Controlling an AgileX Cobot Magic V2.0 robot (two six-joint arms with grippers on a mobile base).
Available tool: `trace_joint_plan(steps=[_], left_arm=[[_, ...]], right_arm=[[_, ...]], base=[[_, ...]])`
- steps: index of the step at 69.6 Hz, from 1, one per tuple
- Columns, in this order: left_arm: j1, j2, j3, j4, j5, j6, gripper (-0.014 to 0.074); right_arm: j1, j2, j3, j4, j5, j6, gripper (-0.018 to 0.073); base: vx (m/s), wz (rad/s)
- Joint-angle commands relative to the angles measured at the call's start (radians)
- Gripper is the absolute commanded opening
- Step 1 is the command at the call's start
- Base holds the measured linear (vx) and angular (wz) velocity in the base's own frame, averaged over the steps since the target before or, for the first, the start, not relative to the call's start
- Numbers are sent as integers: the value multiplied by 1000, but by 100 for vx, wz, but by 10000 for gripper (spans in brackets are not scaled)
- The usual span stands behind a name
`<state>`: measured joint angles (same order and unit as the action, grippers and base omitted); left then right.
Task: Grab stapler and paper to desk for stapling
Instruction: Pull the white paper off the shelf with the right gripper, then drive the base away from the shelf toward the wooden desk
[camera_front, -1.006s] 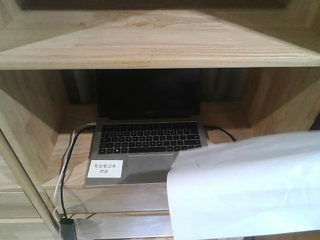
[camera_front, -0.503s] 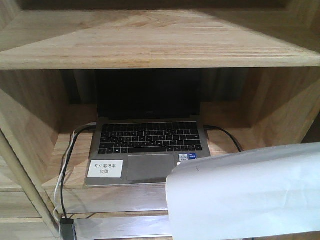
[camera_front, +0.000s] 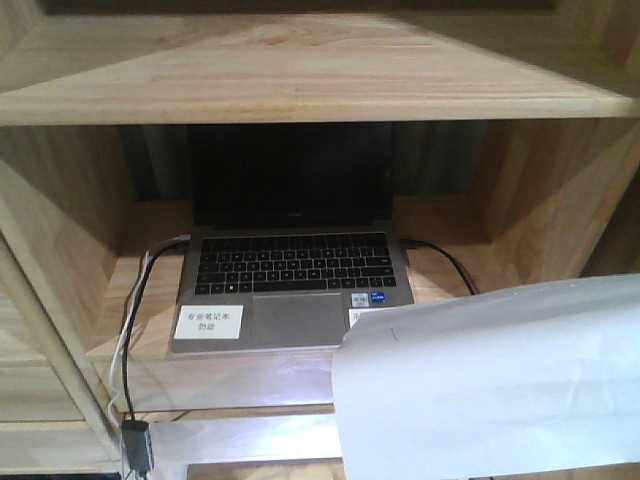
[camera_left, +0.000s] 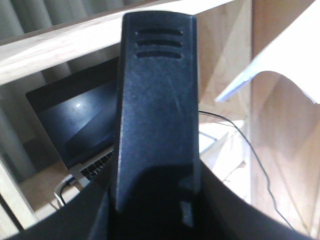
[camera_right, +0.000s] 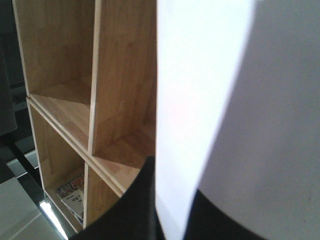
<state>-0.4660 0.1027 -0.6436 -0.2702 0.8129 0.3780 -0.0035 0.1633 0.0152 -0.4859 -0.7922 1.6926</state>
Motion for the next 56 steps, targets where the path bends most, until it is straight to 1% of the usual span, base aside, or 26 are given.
trace_joint_plan(steps=[1,24,56], left_arm=[[-4,18,-30,-23,-118,-1,-7],[-4,18,-30,-23,-118,-1,-7],[-4,18,-30,-23,-118,-1,-7]], right_arm=[[-5,10,-30,12,-59,-5,-2],[-5,10,-30,12,-59,-5,-2],[-5,10,-30,12,-59,-5,-2]], base=[[-11,1],[-16,3],[-24,-5]])
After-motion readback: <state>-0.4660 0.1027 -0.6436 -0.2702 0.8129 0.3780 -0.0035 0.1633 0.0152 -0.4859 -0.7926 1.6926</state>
